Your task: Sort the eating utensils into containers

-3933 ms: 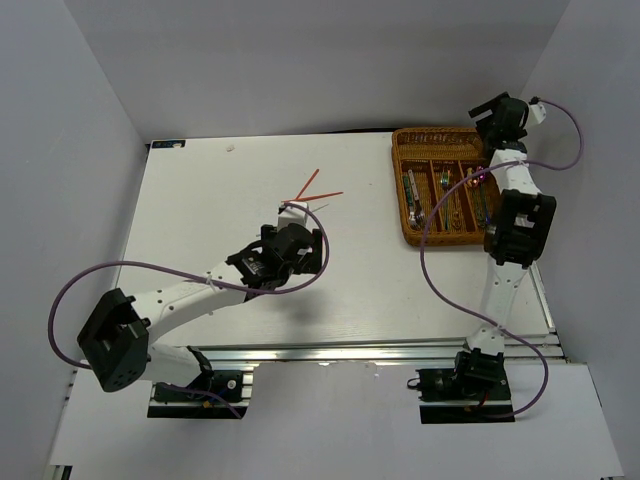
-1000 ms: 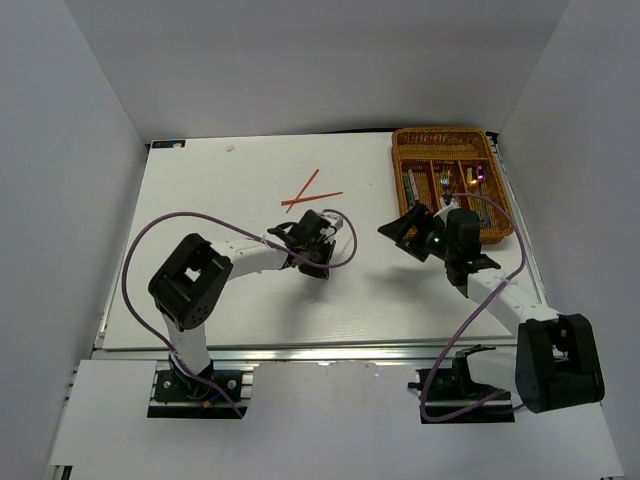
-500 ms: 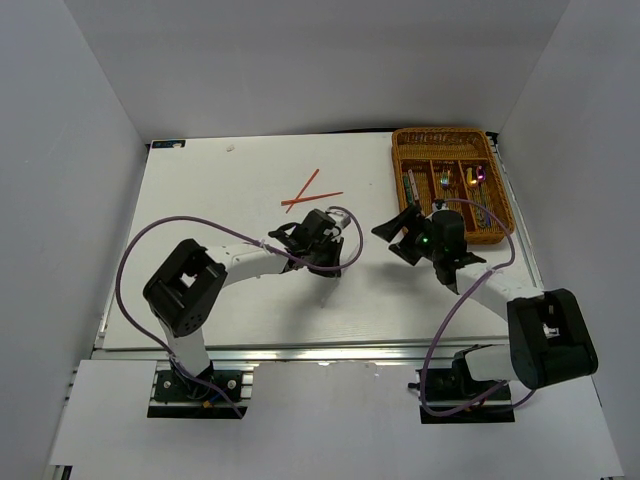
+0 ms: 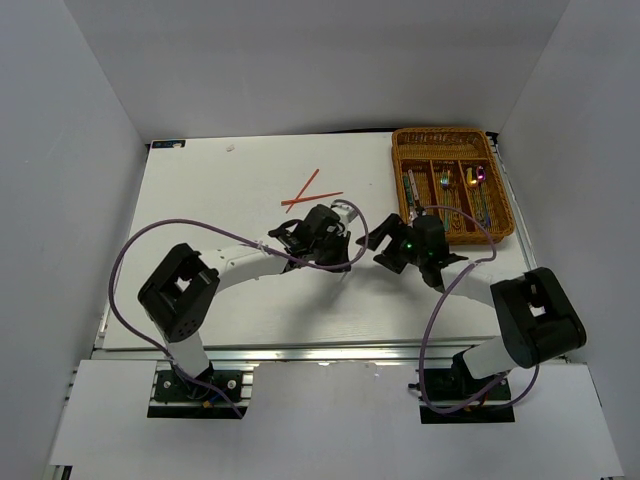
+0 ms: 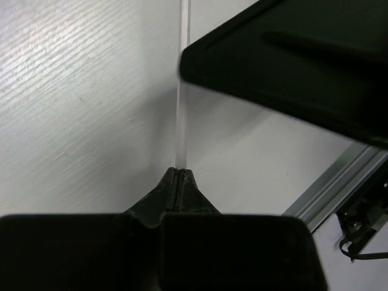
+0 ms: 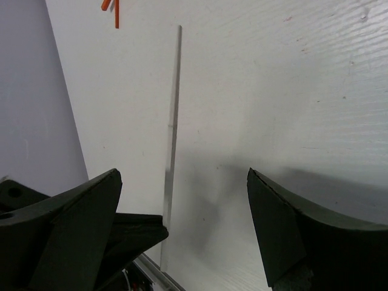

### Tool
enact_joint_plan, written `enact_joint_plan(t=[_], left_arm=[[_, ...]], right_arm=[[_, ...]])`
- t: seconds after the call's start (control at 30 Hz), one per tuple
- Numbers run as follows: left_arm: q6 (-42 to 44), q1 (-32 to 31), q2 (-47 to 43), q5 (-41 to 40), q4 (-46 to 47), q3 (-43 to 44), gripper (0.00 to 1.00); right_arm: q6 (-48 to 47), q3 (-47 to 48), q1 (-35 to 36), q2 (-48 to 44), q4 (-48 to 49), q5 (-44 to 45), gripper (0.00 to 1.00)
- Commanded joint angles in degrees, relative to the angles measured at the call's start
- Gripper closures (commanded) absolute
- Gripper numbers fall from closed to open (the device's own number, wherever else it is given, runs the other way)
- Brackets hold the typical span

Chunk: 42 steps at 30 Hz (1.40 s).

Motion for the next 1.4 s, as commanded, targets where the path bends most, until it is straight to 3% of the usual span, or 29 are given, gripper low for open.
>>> enact_joint_plan(t=[0.0, 0.1, 0.2, 0.3, 0.33, 0.4, 0.53, 0.57, 0.6, 0.7, 0.8, 1.03, 1.2, 1.37], left_arm=[[-0.6, -0.8, -4.1, 1.3, 1.9, 2.8, 1.0], [-1.2, -1.2, -4.0, 3.1, 3.1, 3.0, 1.0], [-1.2, -1.4, -3.6, 3.1, 2.9, 3.8, 1.0], [-0.3, -1.3, -3.4, 1.3, 1.3, 5.2, 1.0], [-0.1, -1.4, -3.3, 0.1, 0.6, 5.9, 1.0], [0.4, -1.3, -3.0, -4.3, -2.3, 8.2, 1.0], [0.8, -1.3, -4.2, -14.3, -8.3, 12.5, 0.45], [0.8, -1.4, -5.0, -19.2, -10.4, 12.9, 0.07], [0.5, -1.3, -6.0, -21.6, -11.5, 13.3, 0.02], [0.1, -1.3, -11.9, -33.8, -15.6, 12.4, 0.02], [1.9, -0.7, -18.2, -41.1, -19.0, 9.0, 0.02], [6.5, 0.0, -26.5, -42.0, -19.4, -2.4, 0.02], [8.1, 0.3, -28.4, -40.6, -17.7, -7.7, 0.02], [8.8, 0.2, -27.9, -39.6, -18.5, -7.7, 0.02]], right_arm=[[2.6, 0.8, 1.2, 1.3, 5.5, 0.1, 0.12], [4.2, 1.1, 2.0, 3.4, 8.7, -1.3, 0.13], [5.3, 1.5, 2.4, 5.4, 11.2, -2.8, 0.24], [6.8, 0.4, 2.5, 5.8, 14.3, -3.2, 0.69], [7.3, 0.0, 2.6, 5.7, 14.9, -3.1, 0.99], [8.0, -0.2, 2.5, 5.0, 15.0, -2.1, 1.0], [8.7, 1.2, 1.9, 3.9, 13.7, -0.1, 1.0], [8.7, 2.0, 0.5, 3.7, 12.1, 1.0, 1.0], [8.7, 2.8, -0.6, 3.3, 11.1, 1.9, 1.0], [9.6, 7.6, -5.9, 3.5, 6.6, 7.6, 1.0], [9.9, 17.1, -11.0, 6.9, 0.3, 17.0, 1.0], [10.1, 49.9, -19.3, 27.5, -7.8, 27.4, 1.0], [1.8, 76.8, -21.3, 45.6, -11.9, 31.9, 1.0], [-5.4, 85.2, -23.2, 53.3, -6.7, 32.8, 1.0]])
